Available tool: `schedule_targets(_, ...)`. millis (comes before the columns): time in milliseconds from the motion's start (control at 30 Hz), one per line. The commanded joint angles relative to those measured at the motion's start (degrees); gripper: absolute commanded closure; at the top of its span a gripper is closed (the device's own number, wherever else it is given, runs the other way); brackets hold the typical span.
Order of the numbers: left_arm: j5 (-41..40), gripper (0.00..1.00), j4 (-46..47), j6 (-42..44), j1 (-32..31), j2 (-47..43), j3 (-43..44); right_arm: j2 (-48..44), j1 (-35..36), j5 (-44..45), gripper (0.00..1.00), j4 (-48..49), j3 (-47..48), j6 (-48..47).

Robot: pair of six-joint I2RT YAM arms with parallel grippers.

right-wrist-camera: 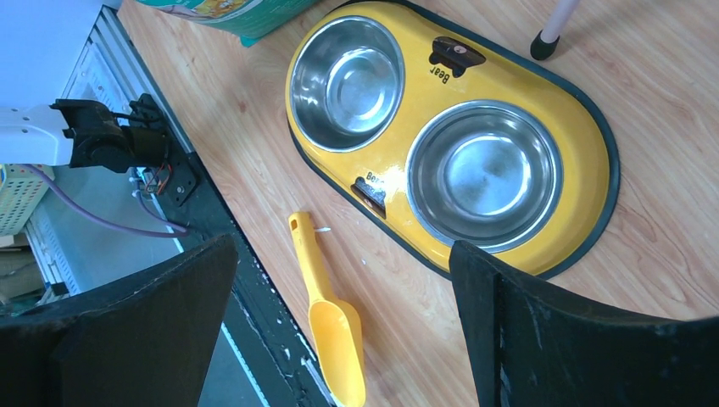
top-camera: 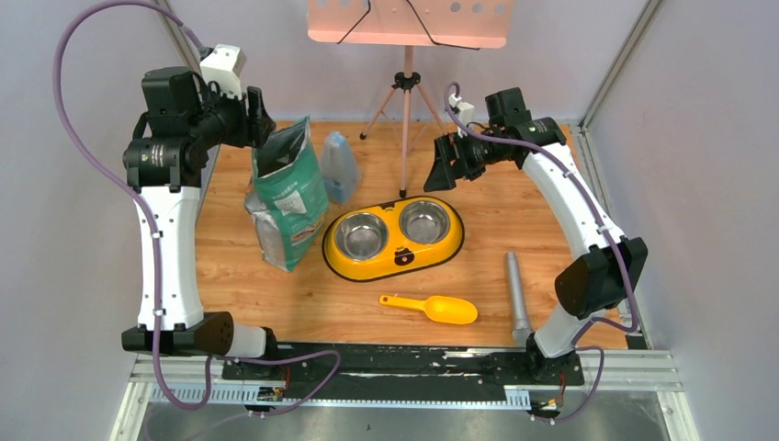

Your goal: Serve the pet food

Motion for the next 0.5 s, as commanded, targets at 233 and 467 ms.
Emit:
schedule_targets(233, 16.5, 0.21, 10.7, -3.9, -1.7, -6.7, 1.1, -3.6, 0.5, -10.0, 0.11, -2.1, -3.1, -15.0)
schedule_targets(467, 16.9, 0.14, 9.7, -2.1, -6.7, -9.5, -1.6, -7.4, 13.6, -2.9, 0.28, 1.2, -20.0, -34.4)
